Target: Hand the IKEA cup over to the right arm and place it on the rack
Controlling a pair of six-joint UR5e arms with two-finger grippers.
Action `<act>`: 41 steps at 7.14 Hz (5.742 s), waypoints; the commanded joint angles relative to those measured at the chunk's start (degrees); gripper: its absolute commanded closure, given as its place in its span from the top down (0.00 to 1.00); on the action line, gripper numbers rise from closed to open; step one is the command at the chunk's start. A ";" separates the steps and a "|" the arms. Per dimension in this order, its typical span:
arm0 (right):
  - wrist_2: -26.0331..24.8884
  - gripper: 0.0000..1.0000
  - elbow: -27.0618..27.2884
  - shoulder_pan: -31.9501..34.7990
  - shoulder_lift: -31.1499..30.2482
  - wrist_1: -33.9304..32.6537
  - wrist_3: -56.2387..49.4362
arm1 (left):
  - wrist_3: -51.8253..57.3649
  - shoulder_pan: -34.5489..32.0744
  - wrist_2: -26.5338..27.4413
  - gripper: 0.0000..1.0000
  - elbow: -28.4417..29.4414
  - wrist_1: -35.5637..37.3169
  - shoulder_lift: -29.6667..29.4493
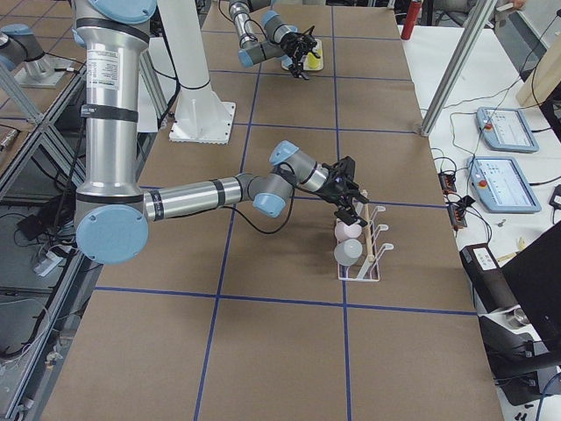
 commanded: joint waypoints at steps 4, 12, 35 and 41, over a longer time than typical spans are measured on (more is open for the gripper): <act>13.72 1.00 15.27 1.56 -1.74 -7.78 0.09 | 8.40 -17.23 -24.10 1.00 -11.95 9.44 12.96; 35.55 1.00 15.04 -4.05 15.57 -8.60 36.18 | 57.59 -36.36 -55.55 1.00 -13.27 23.57 36.43; 33.35 1.00 9.76 -7.41 19.10 -2.36 41.93 | 93.06 -31.25 -49.30 0.00 -3.50 51.56 29.84; 33.44 1.00 10.82 -7.58 19.20 -0.44 42.02 | 82.07 -37.23 -49.30 0.00 -9.43 64.23 18.38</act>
